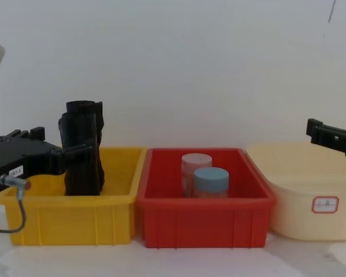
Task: Pick up the garbage bag with the one hand and transfer it to the other hand.
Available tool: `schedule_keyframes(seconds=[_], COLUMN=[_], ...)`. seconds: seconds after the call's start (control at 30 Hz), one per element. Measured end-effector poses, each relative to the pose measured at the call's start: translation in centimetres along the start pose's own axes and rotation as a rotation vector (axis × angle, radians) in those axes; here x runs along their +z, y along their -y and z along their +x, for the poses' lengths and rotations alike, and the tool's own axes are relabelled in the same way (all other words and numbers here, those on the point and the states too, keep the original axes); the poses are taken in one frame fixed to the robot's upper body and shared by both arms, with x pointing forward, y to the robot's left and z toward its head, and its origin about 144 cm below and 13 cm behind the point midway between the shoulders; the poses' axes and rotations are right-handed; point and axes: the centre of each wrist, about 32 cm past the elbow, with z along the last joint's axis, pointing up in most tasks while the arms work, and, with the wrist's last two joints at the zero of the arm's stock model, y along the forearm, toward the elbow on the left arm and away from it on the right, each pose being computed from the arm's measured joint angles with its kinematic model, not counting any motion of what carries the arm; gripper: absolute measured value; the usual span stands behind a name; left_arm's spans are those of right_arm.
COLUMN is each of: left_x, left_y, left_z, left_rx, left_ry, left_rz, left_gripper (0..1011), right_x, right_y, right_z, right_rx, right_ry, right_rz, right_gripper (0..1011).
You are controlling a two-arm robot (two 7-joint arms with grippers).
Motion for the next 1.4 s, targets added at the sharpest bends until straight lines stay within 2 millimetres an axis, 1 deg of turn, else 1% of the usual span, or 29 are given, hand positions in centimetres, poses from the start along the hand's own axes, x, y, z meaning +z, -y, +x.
schedule_keyframes(seconds=[0.53,0.8,0.87,0.9,0.93,1.07,1.13,1.27,1.3,1.33,1.4], left_x=[-1.5,-2.0,-2.1,-2.2,-2.2,-2.4,-2.4,-2.4,-2.4,-2.4,-2.4], left_y=[3.0,4.2,4.4,4.6,4.7,5.2,5.5,5.9,6.0,6.0,6.2], left_z=[1.0,1.4,1.5,1.6,1.6,1.8,1.9,2.1,2.1,2.1,2.2], left_rx=[-0.016,-0.024,-0.026,-0.029,-0.031,-0.038,-0.043,-0.054,-0.056,-0.057,-0.065], left_ry=[-0.081,-0.103,-0.107,-0.110,-0.112,-0.119,-0.122,-0.126,-0.126,-0.127,-0.127], left_rz=[-0.047,-0.053,-0.052,-0.051,-0.052,-0.051,-0.051,-0.051,-0.051,-0.051,-0.051], left_gripper=[1002,1001,979,946,946,859,773,677,618,606,547], right_x=[0.0,0.0,0.0,0.0,0.0,0.0,0.0,0.0,0.0,0.0,0.0], right_y=[0.0,0.0,0.0,0.0,0.0,0.0,0.0,0.0,0.0,0.0,0.0], right_z=[0.0,0.0,0.0,0.0,0.0,0.0,0.0,0.0,0.0,0.0,0.0], right_rx=[0.000,0.000,0.000,0.000,0.000,0.000,0.000,0.000,0.000,0.000,0.000], right_ry=[0.000,0.000,0.000,0.000,0.000,0.000,0.000,0.000,0.000,0.000,0.000], right_rz=[0.000,0.000,0.000,0.000,0.000,0.000,0.000,0.000,0.000,0.000,0.000], right_gripper=[1001,1001,1001,1001,1001,1001,1001,1001,1001,1001,1001])
